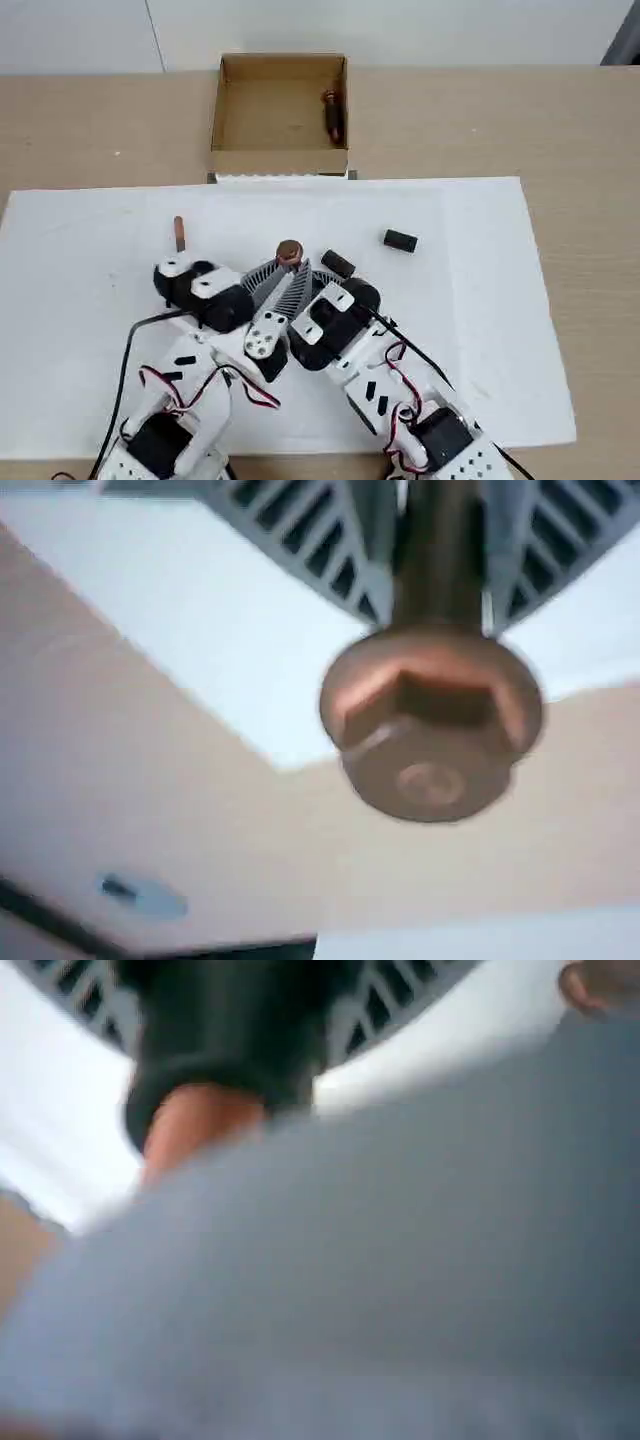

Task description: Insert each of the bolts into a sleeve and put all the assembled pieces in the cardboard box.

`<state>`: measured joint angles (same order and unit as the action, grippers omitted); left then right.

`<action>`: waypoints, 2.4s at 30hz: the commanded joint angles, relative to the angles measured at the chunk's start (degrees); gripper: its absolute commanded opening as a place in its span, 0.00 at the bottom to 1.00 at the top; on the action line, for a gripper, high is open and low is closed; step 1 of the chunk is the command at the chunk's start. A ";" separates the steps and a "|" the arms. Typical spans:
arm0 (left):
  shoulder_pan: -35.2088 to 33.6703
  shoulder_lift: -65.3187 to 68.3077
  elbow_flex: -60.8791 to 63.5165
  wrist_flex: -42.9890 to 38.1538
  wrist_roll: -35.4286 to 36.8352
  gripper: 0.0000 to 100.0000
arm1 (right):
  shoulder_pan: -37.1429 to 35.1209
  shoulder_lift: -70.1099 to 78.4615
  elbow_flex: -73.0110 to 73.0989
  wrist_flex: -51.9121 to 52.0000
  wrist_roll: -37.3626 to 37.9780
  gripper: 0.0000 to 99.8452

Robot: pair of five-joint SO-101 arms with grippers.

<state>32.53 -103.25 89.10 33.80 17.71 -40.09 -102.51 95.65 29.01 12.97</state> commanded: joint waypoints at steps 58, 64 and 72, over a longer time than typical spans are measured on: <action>-23.30 -0.53 -0.22 4.75 -8.88 0.01 | 4.88 -1.10 0.79 8.40 -0.62 0.00; -27.78 -0.62 6.64 4.75 -8.88 0.01 | 8.66 -0.75 0.79 8.66 -3.96 0.00; -29.01 -0.62 7.34 12.66 -8.97 0.01 | 18.07 -0.57 0.62 13.05 -10.02 0.00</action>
<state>3.96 -103.25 96.75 43.47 8.84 -25.76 -102.59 95.65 40.09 6.73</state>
